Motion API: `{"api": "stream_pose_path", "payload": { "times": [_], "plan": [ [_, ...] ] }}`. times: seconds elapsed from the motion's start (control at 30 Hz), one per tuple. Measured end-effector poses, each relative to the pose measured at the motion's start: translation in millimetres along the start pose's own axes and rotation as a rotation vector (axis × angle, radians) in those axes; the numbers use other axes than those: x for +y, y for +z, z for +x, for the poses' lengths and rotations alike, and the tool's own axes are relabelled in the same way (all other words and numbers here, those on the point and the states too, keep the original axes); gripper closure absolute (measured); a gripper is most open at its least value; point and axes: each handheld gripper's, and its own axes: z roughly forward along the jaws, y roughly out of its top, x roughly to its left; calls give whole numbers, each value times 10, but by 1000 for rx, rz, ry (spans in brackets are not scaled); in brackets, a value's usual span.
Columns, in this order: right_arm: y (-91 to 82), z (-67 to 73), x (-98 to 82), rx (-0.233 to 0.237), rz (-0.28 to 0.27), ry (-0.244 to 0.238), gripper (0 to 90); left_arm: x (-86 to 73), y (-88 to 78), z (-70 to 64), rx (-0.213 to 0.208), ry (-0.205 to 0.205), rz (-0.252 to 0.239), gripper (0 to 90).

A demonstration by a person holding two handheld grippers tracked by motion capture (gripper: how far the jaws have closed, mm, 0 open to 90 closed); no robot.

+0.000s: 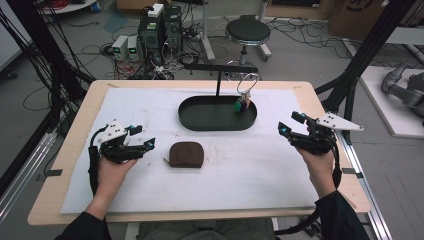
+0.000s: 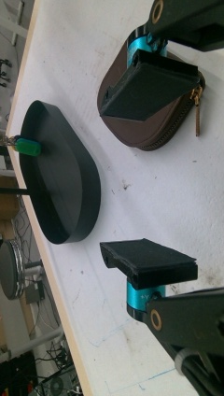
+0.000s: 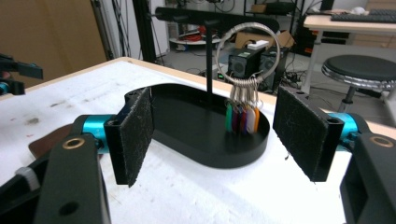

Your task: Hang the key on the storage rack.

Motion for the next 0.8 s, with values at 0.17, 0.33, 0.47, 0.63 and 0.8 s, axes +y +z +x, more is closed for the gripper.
{"api": "stream_pose_path", "payload": {
  "times": [0.17, 0.33, 0.47, 0.63, 0.8],
  "plan": [
    [20, -33, -94, -21, 21, 7, 288, 5, -4, -5, 1, 7, 4, 298],
    [35, -22, -108, -22, 26, 11, 287, 5, -5, -11, 4, 7, 5, 298],
    [44, -8, -116, -23, 33, 3, 286, 5, -1, -10, 1, 8, 4, 298],
    [40, -19, -131, -29, 36, 7, 282, 5, 8, -10, 2, 9, 5, 298],
    [33, -39, -143, -35, 36, 12, 282, 4, 12, -9, 3, 10, 2, 298]
  ]
}}
